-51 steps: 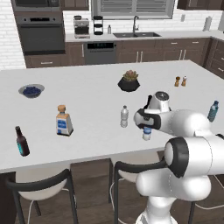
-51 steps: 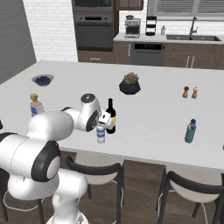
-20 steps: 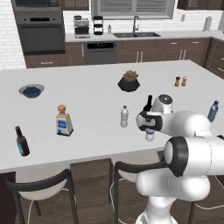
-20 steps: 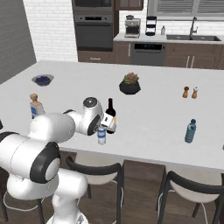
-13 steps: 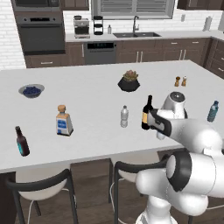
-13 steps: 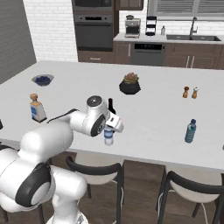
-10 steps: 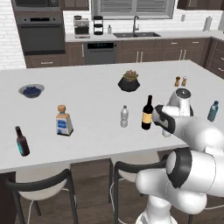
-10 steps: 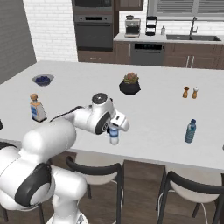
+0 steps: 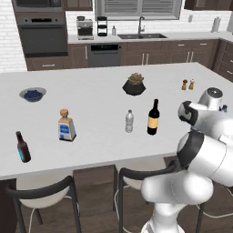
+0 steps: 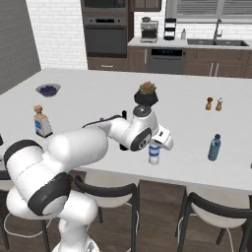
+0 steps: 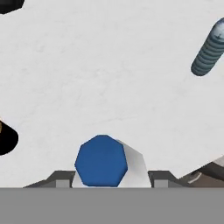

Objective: Move the plastic bottles in the middle to the plastics group, and the glass bottles in the middle to the glass group.

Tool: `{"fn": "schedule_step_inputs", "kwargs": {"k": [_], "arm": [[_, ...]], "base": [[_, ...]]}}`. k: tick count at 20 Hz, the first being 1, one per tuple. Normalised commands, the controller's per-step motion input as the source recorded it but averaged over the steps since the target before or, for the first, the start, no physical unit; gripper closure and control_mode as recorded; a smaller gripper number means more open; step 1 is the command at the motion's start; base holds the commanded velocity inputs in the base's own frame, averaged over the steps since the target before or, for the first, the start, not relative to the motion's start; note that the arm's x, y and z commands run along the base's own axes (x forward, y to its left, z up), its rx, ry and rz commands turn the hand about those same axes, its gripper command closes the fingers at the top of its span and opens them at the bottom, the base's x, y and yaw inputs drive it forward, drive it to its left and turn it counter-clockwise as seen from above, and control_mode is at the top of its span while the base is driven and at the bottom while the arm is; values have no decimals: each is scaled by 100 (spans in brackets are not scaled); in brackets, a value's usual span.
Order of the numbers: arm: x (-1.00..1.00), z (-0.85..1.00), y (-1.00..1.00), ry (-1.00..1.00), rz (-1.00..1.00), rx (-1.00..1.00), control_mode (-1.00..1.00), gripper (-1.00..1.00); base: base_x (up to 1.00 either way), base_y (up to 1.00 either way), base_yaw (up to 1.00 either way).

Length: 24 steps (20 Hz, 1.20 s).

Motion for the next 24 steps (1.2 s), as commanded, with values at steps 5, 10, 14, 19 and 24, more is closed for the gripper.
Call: {"fn": "schedule_step_inputs", "kwargs": {"k": [5, 10, 14, 19, 24], "arm": [[-5, 0, -98, -5, -3, 0, -100, 100], [0, 8, -91, -4, -4, 0, -100, 100], [0, 3, -76, 0, -7, -1, -100, 100], [1, 0, -34, -1, -6, -9, -100, 100], [0, -3, -46, -4, -4, 0, -100, 100]], "base": [[0, 0, 0], [0, 0, 0], [0, 0, 0], [0, 0, 0], [0, 0, 0]]}}
